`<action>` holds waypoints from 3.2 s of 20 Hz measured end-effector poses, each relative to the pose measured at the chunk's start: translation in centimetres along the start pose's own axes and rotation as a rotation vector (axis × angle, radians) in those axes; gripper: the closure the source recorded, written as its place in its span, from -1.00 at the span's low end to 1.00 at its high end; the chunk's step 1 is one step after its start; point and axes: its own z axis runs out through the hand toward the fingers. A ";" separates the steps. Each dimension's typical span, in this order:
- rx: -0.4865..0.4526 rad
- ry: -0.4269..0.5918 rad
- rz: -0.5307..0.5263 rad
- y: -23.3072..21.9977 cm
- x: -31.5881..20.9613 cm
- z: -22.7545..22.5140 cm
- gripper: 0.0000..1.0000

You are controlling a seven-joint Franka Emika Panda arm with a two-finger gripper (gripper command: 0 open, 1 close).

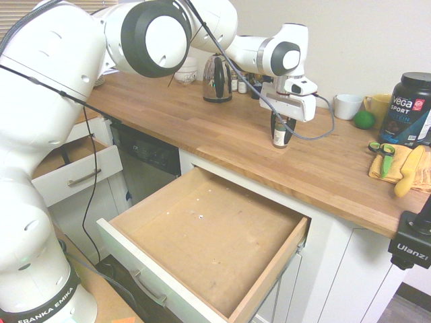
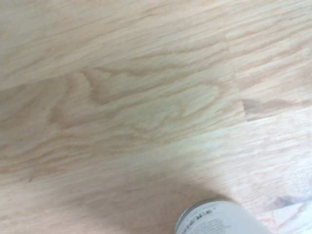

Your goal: Put seasoning jar in the drawer

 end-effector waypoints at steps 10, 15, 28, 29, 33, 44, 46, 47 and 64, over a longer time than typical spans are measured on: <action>0.022 0.014 -0.012 -0.3 -0.7 -2.1 1.00; 0.039 0.024 -0.046 0.1 -2.5 -4.7 1.00; 0.042 -0.006 -0.172 9.1 -10.7 -6.7 1.00; 0.041 -0.009 -0.175 10.0 -11.5 -6.3 1.00; 0.038 -0.023 -0.185 13.8 -14.7 -4.1 1.00; 0.030 -0.013 -0.177 19.6 -19.2 1.3 1.00; 0.033 -0.011 -0.181 19.9 -19.7 2.3 1.00; 0.032 -0.012 -0.183 20.0 -19.9 3.0 1.00; -0.010 -0.031 -0.162 20.5 -18.1 15.5 1.00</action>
